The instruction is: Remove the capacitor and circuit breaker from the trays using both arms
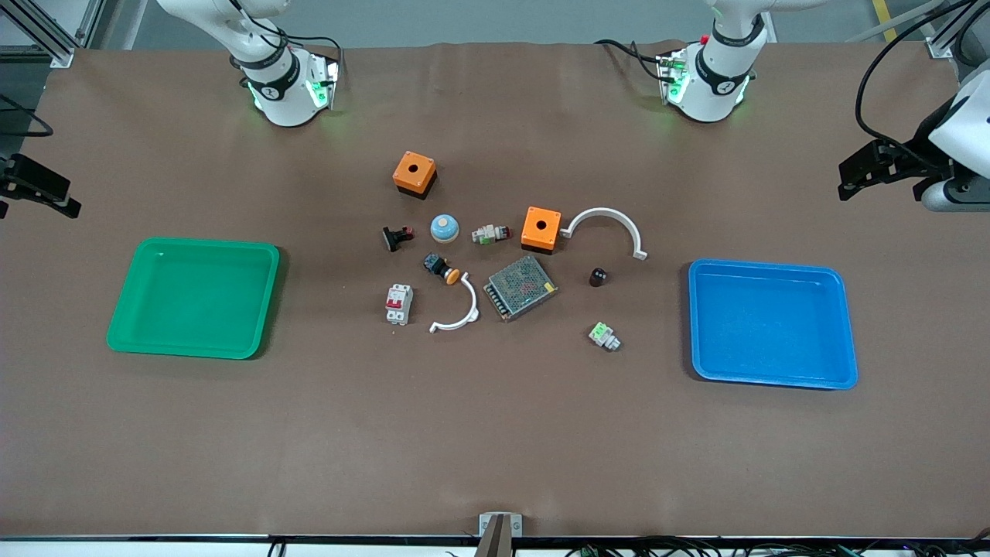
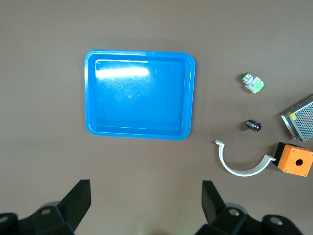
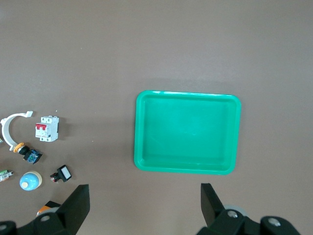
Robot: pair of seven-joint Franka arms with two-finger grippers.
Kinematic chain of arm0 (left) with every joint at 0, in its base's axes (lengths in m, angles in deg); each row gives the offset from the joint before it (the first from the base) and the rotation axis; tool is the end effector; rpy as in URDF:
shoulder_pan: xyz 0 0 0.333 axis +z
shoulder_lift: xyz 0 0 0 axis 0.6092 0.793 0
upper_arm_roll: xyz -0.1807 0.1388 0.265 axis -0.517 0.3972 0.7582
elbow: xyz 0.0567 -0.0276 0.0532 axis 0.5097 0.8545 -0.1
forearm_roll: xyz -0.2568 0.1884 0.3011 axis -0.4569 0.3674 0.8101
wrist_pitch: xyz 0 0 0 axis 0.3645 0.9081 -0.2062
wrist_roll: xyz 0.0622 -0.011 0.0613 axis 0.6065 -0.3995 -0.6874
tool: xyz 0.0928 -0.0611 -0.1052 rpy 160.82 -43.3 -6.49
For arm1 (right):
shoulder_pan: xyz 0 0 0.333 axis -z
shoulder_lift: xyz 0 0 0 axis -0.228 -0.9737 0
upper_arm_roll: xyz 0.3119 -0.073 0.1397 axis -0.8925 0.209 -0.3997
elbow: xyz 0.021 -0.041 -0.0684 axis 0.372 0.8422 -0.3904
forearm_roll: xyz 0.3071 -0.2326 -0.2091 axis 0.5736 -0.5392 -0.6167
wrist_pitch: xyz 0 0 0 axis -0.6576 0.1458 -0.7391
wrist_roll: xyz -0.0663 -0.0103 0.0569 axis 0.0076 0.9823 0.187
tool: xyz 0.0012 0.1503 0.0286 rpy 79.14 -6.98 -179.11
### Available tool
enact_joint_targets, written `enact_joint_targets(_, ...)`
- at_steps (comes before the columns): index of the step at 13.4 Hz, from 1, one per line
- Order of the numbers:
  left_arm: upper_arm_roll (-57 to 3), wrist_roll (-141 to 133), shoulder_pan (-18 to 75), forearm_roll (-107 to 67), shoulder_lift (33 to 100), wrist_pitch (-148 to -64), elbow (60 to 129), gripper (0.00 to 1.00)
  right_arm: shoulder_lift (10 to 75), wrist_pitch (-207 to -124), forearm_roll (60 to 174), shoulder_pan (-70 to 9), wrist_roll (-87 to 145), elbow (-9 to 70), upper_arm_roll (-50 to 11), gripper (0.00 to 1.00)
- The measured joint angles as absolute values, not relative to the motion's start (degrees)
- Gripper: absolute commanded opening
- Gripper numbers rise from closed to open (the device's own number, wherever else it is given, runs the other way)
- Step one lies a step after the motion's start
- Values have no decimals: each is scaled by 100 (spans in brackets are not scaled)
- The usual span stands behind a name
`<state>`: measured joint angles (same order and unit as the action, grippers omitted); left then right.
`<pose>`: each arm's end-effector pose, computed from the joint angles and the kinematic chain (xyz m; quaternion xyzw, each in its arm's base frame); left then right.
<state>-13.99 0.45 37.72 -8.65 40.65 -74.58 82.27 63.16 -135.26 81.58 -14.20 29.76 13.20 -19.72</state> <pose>0.5909 -0.0455 0.6320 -0.9995 0.0225 0.0097 0.0191 0.6110 -0.0425 0.6507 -0.9999 0.0000 -0.0079 0.0069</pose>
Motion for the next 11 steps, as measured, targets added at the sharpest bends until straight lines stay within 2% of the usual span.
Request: enact_joint_targets(11,-1403,45,3773,-865,3855,-7398,8342,100,6364,-13460,8156,-1474,2974,1492,-2004,100)
